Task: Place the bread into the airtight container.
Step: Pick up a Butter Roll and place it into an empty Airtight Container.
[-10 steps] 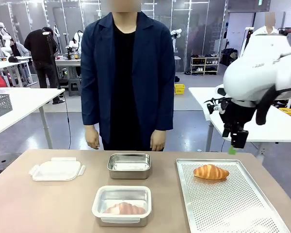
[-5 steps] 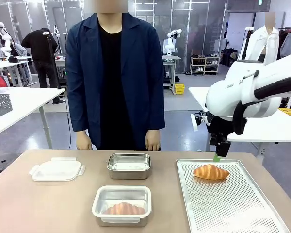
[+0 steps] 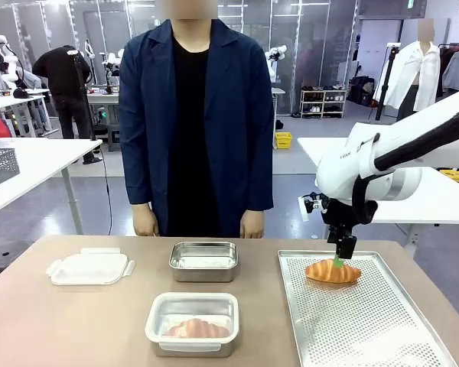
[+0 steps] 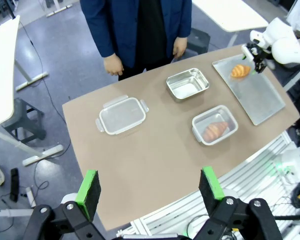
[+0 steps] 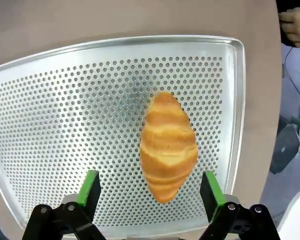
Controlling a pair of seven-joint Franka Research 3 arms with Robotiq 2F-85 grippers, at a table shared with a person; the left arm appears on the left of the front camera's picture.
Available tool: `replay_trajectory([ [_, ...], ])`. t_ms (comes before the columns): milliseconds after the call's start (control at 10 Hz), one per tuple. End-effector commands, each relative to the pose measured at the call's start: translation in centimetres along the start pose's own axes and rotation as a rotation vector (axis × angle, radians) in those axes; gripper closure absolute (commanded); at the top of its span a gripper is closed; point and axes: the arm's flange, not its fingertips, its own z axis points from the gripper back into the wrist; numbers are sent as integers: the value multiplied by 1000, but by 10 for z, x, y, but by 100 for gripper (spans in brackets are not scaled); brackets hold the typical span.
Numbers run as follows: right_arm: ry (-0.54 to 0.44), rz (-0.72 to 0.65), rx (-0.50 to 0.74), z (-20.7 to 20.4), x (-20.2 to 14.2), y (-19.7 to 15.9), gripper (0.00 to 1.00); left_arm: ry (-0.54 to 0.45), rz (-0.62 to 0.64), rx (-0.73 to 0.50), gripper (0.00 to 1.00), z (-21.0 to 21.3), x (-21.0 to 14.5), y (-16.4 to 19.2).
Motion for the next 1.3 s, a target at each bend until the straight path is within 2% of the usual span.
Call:
replay_trajectory([
  [0,-20,11,-9,-9,0,-16,0,-2,-6,-7,0,0,1,-1],
  [500,-1,-33,74,-39,-4,-29,0,-2,-6,-7,0,0,1,-1],
  [800,51,-64,99,-61,-8,-32,0,-2,-6,-7,0,0,1,-1],
  [1100,53,-51,130,-68,-12,-32,0,-2,-6,-7,0,0,1,-1],
  [1200,64,-49,126,-68,-12,-32,18,-2,-6,-7,0,0,1,-1],
])
